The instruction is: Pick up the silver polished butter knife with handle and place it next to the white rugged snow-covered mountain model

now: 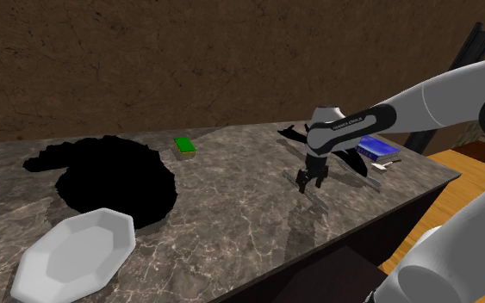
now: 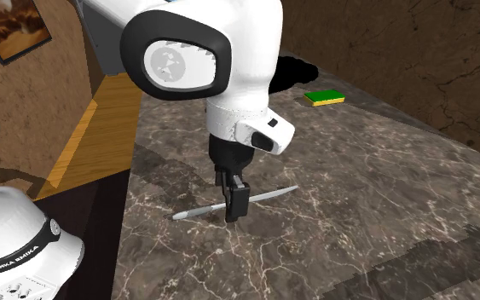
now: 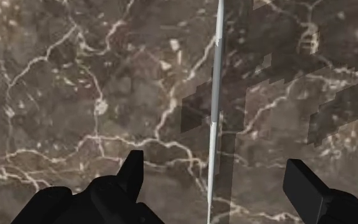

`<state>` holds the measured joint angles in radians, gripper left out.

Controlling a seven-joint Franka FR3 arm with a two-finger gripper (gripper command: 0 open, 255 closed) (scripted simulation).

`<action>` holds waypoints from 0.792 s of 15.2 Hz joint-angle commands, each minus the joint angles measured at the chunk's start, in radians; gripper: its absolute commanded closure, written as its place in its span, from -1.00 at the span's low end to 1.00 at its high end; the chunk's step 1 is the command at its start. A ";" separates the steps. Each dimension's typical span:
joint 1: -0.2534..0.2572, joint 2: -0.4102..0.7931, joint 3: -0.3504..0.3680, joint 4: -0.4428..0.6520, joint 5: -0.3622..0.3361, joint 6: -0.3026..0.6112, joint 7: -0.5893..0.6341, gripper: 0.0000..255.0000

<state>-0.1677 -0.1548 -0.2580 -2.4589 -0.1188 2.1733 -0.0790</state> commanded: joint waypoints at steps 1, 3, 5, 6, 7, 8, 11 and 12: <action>0.000 0.004 0.000 0.000 0.001 0.005 0.000 -1.00; 0.000 0.004 0.000 0.000 0.001 0.005 0.000 -1.00; 0.000 0.004 0.000 0.000 0.001 0.005 0.000 -1.00; 0.000 0.004 0.000 -0.001 0.001 0.005 0.000 -1.00; 0.000 0.004 0.000 -0.001 0.001 0.005 0.000 1.00; 0.000 0.004 0.000 -0.001 0.001 0.005 0.000 1.00; 0.000 0.004 0.000 -0.001 0.001 0.005 0.000 1.00; 0.000 0.004 0.000 -0.001 0.001 0.005 0.000 1.00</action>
<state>-0.1674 -0.1507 -0.2581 -2.4594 -0.1179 2.1784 -0.0790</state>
